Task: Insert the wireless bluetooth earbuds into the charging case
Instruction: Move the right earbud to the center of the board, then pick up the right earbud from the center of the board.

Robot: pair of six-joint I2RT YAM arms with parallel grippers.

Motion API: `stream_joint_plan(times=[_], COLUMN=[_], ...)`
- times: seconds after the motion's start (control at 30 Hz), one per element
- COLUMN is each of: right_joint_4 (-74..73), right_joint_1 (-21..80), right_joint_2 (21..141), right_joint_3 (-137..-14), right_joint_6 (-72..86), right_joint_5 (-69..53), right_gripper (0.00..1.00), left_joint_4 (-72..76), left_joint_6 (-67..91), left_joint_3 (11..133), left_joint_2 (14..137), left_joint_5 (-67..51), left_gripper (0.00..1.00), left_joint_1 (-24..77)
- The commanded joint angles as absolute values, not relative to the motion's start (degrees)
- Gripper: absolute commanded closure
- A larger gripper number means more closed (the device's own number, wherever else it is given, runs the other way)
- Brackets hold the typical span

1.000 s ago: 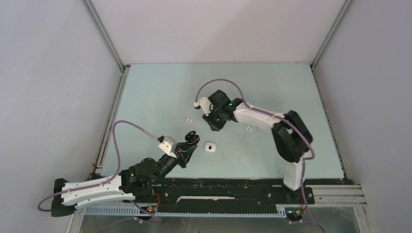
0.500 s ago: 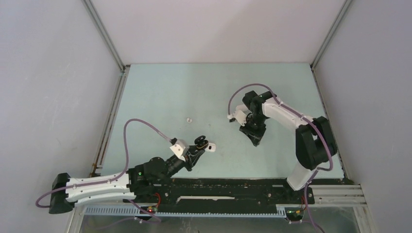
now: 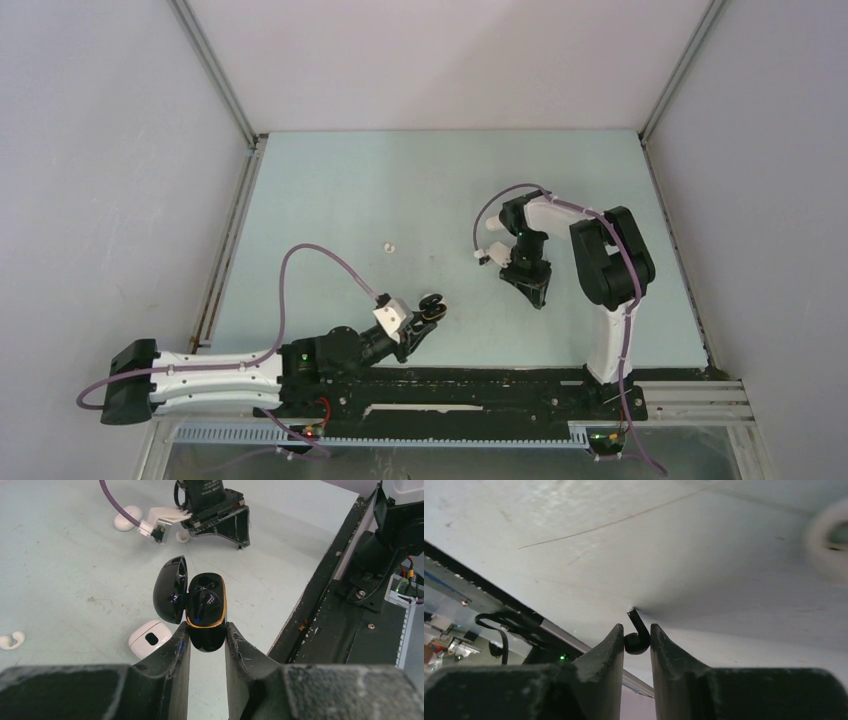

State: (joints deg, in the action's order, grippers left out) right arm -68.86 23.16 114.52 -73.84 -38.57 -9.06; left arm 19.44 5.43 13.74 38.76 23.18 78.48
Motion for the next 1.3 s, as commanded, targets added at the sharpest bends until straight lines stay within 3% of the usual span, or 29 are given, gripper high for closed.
stream_joint_plan(times=[0.0, 0.2, 0.37, 0.57, 0.7, 0.93, 1.27], right_joint_4=[-64.3, -64.1, -61.9, -43.2, -38.2, -33.5, -29.8], right_joint_1=[21.0, 15.7, 10.1, 7.2, 8.1, 9.8, 13.2], right_joint_2=[115.7, 113.8, 106.4, 85.4, 75.5, 74.3, 78.1], right_joint_3=[-77.7, -81.5, -79.5, -58.2, -49.1, -42.6, -40.1], right_joint_6=[-39.1, -38.9, -35.5, -30.3, -33.5, -38.9, -40.4], right_joint_5=[-7.7, -13.0, -18.7, -19.4, -18.4, -17.6, -16.5], right_gripper=[0.67, 0.5, 0.49, 0.5, 0.5, 0.67, 0.56], left_joint_4=[23.5, 25.2, 26.3, 27.4, 27.0, 26.9, 26.2], left_joint_6=[4.4, 4.5, 4.2, 4.0, 3.4, 3.3, 4.0], left_joint_3=[16.6, 16.4, 16.5, 15.9, 16.2, 17.3, 16.7], left_joint_2=[39.4, 40.9, 42.4, 42.3, 42.4, 43.3, 42.6], left_joint_5=[22.1, 21.7, 21.1, 21.2, 20.9, 20.5, 21.1], left_gripper=[1.0, 1.0, 1.0, 1.0, 1.0, 1.0, 1.0], left_joint_1=[79.2, 79.4, 79.3, 79.4, 79.4, 79.3, 79.4])
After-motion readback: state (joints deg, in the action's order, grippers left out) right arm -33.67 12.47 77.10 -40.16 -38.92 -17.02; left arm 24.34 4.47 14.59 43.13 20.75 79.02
